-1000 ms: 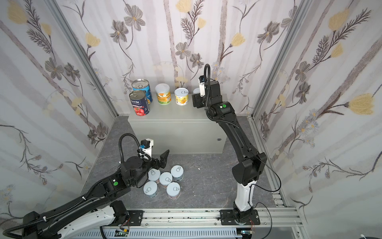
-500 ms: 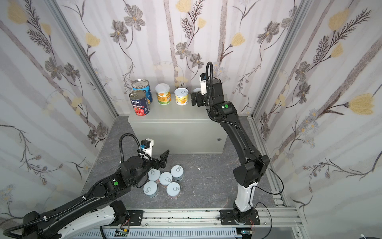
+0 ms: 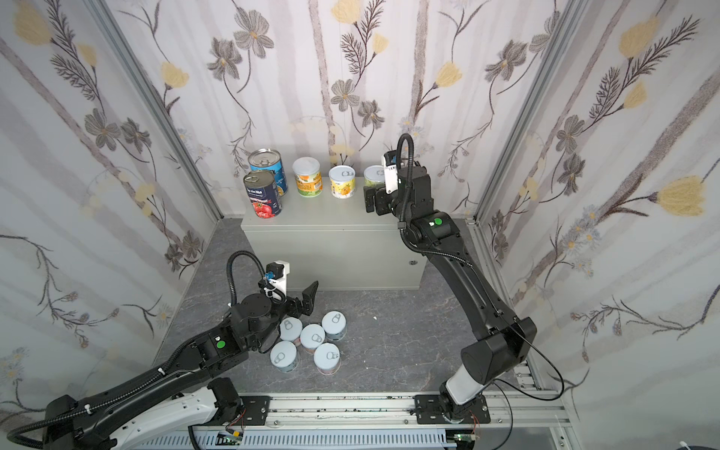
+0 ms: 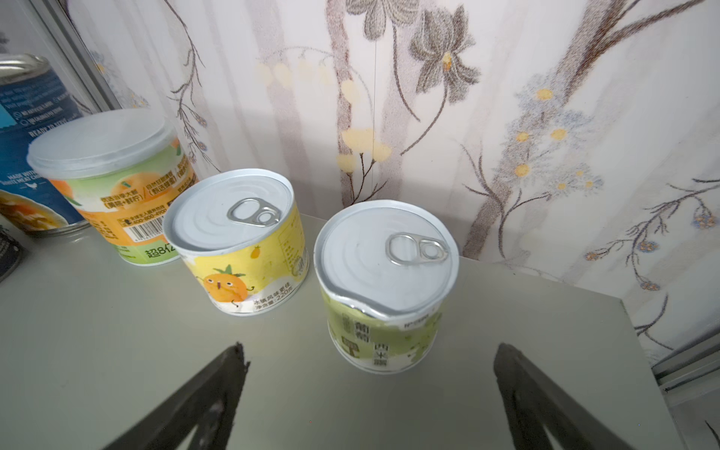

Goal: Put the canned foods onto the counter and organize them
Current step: 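Open the right gripper and release the green can, then withdraw the right gripper back down toward the floor cluster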

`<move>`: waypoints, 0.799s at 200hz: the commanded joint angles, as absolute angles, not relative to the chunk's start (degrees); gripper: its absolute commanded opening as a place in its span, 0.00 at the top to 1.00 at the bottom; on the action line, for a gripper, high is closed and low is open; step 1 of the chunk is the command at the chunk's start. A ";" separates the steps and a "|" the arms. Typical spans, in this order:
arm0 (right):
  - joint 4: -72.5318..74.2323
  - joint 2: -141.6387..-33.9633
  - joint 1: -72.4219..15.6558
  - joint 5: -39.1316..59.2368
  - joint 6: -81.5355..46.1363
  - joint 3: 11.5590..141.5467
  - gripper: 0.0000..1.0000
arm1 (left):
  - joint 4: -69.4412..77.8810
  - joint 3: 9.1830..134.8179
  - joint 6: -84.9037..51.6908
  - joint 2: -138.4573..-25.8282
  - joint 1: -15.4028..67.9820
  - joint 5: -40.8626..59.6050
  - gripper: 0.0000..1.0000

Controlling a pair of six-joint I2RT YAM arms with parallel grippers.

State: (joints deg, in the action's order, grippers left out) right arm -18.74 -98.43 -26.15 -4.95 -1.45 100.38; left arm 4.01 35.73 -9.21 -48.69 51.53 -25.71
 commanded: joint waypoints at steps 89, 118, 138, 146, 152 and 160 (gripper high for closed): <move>5.10 -67.21 -27.90 5.66 -3.54 63.39 0.00 | 1.65 35.85 -18.42 -48.86 49.77 -32.23 0.00; 9.61 -60.11 -30.85 8.38 -4.20 52.11 0.00 | -0.11 35.49 -22.21 -48.73 48.03 -31.58 0.00; 12.10 -57.30 -33.66 7.91 -4.65 45.23 0.00 | -1.20 35.50 -24.46 -49.05 46.87 -30.51 0.00; 13.09 -56.88 -34.55 7.03 -5.57 43.39 0.00 | -1.62 35.57 -25.39 -49.39 46.34 -30.12 0.00; 13.94 -56.87 -35.07 6.69 -6.41 40.46 0.00 | -1.86 35.69 -25.94 -49.59 46.11 -29.86 0.00; 15.24 -57.17 -35.55 6.43 -7.78 38.42 0.00 | -2.17 35.84 -26.76 -50.01 45.75 -29.54 0.00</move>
